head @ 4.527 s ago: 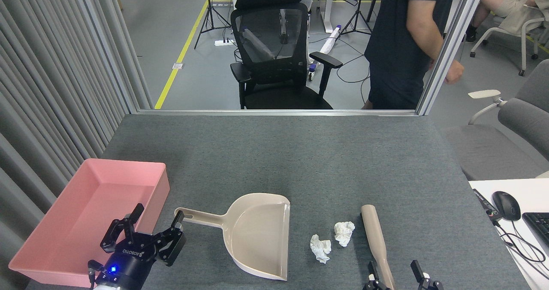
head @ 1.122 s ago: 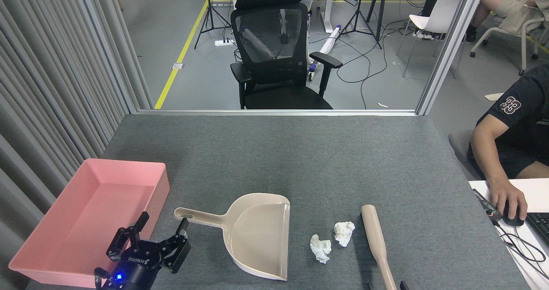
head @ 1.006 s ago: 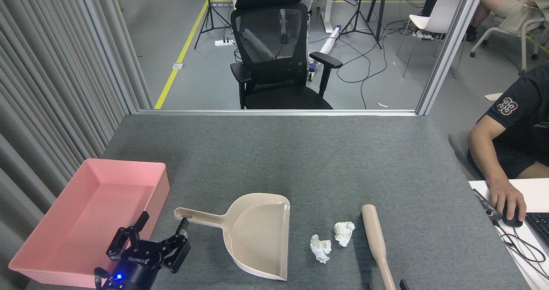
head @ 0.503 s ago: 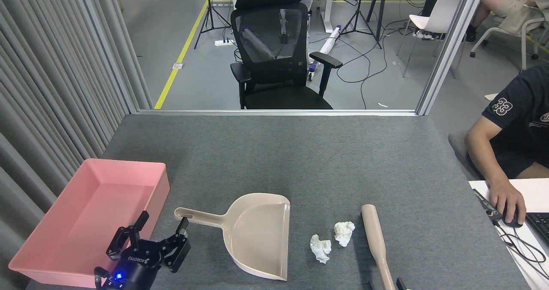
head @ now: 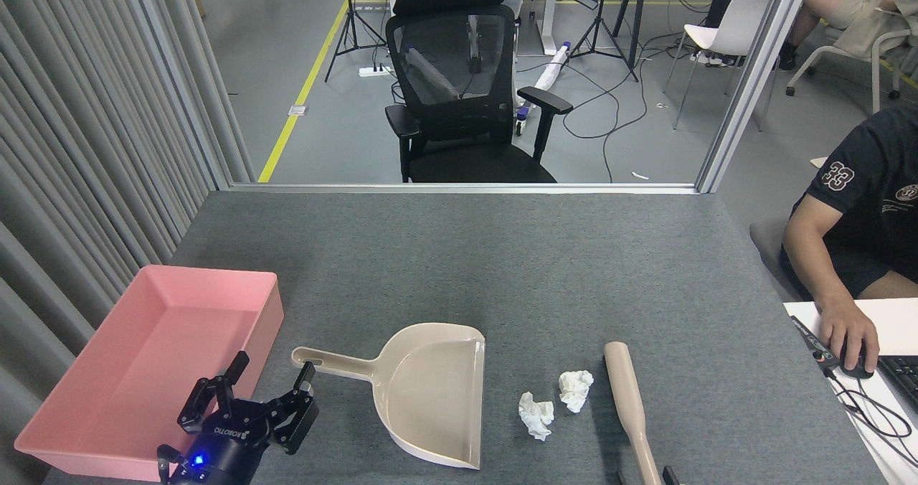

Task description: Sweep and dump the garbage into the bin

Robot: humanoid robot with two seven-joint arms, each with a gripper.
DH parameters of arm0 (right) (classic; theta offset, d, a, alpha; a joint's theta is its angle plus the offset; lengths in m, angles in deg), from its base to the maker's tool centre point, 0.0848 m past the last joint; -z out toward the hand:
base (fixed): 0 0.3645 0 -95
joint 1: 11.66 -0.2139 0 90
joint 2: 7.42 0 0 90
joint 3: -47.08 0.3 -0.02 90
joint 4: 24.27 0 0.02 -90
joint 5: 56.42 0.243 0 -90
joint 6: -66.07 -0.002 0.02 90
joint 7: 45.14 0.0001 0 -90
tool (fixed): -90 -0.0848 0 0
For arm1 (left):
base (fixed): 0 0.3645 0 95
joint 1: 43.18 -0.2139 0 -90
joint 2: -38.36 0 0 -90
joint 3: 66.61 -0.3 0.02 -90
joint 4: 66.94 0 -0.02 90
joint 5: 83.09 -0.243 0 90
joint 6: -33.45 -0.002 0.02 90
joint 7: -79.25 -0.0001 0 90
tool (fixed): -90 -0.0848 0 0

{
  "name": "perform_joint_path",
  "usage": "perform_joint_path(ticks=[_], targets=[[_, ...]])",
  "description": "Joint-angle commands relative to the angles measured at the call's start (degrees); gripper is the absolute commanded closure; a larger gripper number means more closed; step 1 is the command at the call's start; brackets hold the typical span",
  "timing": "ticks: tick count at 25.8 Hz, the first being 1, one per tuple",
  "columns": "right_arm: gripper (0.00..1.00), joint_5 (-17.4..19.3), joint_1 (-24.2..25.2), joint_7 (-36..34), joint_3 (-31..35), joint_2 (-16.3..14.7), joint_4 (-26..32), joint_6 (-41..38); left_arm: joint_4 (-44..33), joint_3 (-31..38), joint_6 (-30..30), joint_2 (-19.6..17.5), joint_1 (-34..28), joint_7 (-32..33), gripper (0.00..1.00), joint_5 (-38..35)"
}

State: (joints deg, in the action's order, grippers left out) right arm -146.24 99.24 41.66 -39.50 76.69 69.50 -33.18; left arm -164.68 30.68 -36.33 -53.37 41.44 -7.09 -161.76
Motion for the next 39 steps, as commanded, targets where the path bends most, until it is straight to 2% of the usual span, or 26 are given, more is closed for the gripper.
perform_joint_path(ticks=[1,11,15,25,34,39], targets=[[0.3,-0.01,0.01,0.03,0.0,-0.18,0.0,0.01,0.0,0.0,0.0,-0.03,0.02,-0.06,0.01,0.0],[0.32,-0.01,0.01,0.21,0.0,-1.06,0.0,-0.16,-0.09,0.0,0.0,-0.03,0.02,-0.06,0.01,0.0],[0.39,-0.01,-0.07,0.21,-0.09,-1.06,-0.08,-0.16,-0.18,0.0,0.0,-0.03,0.02,-0.06,0.01,0.0],[0.4,-0.01,0.01,0.21,-0.09,-1.23,-0.08,-0.34,-0.18,0.0,0.0,-0.03,0.02,-0.15,0.01,0.0],[0.56,-0.01,0.1,0.82,-0.09,-1.14,-0.08,-1.04,-0.18,0.0,-0.09,-0.03,0.02,-0.15,0.01,0.0],[0.79,-0.01,0.1,0.73,-0.09,-1.23,-0.17,-1.13,-0.18,0.0,0.0,-0.03,0.02,-0.15,0.01,0.0]])
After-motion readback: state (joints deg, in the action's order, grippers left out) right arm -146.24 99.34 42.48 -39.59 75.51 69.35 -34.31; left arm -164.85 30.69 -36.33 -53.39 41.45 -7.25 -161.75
